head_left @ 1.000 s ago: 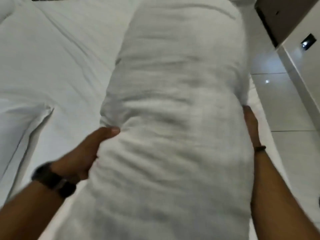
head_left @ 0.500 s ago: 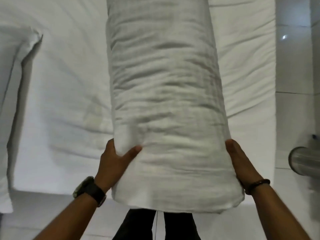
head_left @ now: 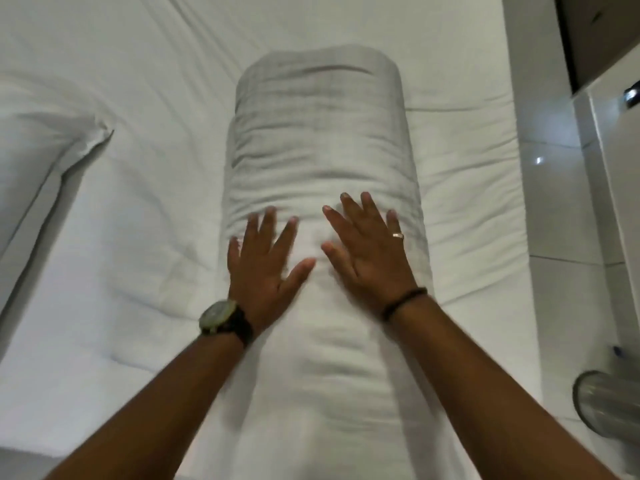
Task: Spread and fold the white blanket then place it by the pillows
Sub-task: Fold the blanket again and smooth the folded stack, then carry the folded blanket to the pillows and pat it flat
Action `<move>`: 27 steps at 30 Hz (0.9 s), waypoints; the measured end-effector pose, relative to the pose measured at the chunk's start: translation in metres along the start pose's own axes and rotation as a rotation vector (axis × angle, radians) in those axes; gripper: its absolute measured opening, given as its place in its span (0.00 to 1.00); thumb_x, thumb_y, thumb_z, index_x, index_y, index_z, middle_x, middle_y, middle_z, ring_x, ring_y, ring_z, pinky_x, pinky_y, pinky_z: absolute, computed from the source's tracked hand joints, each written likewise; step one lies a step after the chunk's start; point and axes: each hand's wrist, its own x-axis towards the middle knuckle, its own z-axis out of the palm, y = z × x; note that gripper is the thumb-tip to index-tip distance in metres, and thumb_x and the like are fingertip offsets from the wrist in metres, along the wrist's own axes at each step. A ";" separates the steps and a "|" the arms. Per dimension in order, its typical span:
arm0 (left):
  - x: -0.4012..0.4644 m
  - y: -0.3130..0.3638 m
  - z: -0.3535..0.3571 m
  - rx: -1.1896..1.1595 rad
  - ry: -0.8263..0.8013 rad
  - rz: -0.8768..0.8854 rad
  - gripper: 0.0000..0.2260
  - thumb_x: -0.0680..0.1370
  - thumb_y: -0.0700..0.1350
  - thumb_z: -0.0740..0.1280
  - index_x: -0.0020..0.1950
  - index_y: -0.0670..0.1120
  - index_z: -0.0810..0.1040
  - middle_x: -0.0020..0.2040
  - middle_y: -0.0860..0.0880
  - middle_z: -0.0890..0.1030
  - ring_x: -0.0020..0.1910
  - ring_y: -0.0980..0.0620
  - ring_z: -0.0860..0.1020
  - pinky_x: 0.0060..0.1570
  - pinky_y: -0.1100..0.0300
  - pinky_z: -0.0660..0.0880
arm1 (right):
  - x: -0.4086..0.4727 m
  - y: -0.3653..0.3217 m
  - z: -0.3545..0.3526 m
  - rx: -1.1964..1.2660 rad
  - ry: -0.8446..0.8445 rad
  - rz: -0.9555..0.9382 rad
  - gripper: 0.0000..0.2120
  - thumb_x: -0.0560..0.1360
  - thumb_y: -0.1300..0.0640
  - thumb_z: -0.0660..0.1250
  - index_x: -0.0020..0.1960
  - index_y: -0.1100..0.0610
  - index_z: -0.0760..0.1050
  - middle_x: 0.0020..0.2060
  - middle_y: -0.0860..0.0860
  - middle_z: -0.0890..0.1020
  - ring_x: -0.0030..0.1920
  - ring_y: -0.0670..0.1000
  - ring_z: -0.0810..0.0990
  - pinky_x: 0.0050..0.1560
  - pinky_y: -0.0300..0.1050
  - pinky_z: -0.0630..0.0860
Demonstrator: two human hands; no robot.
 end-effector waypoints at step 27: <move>-0.043 -0.017 -0.085 -1.731 0.061 -0.570 0.14 0.77 0.51 0.63 0.41 0.51 0.89 0.42 0.50 0.87 0.40 0.54 0.85 0.35 0.63 0.80 | -0.050 0.016 -0.081 1.775 -0.244 0.685 0.18 0.72 0.52 0.59 0.42 0.58 0.86 0.40 0.56 0.86 0.39 0.53 0.86 0.34 0.44 0.81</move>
